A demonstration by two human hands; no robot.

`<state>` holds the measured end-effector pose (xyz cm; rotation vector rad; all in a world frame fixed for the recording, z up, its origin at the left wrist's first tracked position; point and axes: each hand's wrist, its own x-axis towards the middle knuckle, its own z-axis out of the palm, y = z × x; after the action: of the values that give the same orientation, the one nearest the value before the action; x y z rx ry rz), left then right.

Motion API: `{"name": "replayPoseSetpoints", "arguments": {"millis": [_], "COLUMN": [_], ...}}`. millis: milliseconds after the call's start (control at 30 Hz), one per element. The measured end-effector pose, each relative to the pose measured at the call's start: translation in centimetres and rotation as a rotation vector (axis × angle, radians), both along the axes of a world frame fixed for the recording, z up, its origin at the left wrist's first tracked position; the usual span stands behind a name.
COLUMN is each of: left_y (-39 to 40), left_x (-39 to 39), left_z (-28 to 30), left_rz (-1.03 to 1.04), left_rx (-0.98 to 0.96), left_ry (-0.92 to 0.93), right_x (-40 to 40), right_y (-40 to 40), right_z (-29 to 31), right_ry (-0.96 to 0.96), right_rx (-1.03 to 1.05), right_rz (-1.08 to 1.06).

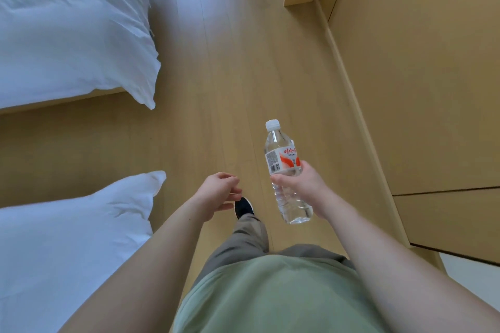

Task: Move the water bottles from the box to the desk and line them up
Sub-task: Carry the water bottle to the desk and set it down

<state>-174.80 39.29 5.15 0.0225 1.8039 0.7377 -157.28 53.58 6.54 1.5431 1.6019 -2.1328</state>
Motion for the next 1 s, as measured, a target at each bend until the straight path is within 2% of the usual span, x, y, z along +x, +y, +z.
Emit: {"name": "replayPoseSetpoints", "arguments": {"millis": [367,700,1000], "left_y": [10.7,23.0,37.8], "left_x": [-13.5,-23.3,-30.5], "left_z": [0.4,-0.7,1.7], "left_rz": [-0.078,0.003,0.114], "left_rx": [-0.015,-0.028,0.032], "left_ry": [0.037,0.040,0.070], "right_x": [-13.3,-24.2,-33.7], "right_y": [10.6,24.3,38.0], "right_z": [1.6,0.5,1.1], "right_ry": [0.027,0.048,0.063], "right_rx": [0.035,0.026,0.049], "right_rz": [-0.084,-0.040,0.078]}}
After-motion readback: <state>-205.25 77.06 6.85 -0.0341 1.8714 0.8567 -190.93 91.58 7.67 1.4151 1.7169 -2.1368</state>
